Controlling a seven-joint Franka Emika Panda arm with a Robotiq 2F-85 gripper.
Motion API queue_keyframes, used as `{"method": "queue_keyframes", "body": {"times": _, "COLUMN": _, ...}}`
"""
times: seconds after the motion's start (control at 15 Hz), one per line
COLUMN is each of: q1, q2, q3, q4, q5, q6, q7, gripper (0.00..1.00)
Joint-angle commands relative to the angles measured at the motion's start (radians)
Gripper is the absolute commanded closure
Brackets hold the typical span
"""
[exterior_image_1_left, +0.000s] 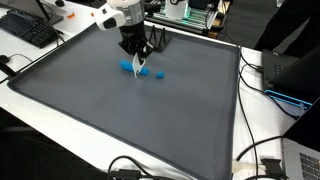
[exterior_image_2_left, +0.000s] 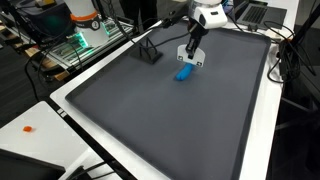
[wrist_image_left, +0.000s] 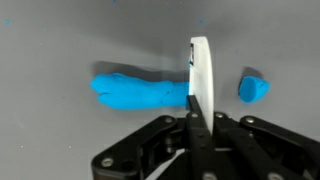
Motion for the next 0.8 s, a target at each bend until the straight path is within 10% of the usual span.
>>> {"method": "queue_keyframes", "body": {"times": 0.0, "q1": -0.009, "q2": 0.029, "q3": 0.001, "q4": -0.005, "q5": -0.001, "q6": 0.014, "q7": -0.009, "gripper": 0.99}}
{"method": "queue_keyframes", "body": {"times": 0.73, "q1": -0.025, "q2": 0.083, "q3": 0.023, "q4": -0.009, "q5": 0.054, "q6": 0.061, "q7": -0.026, "gripper": 0.99}}
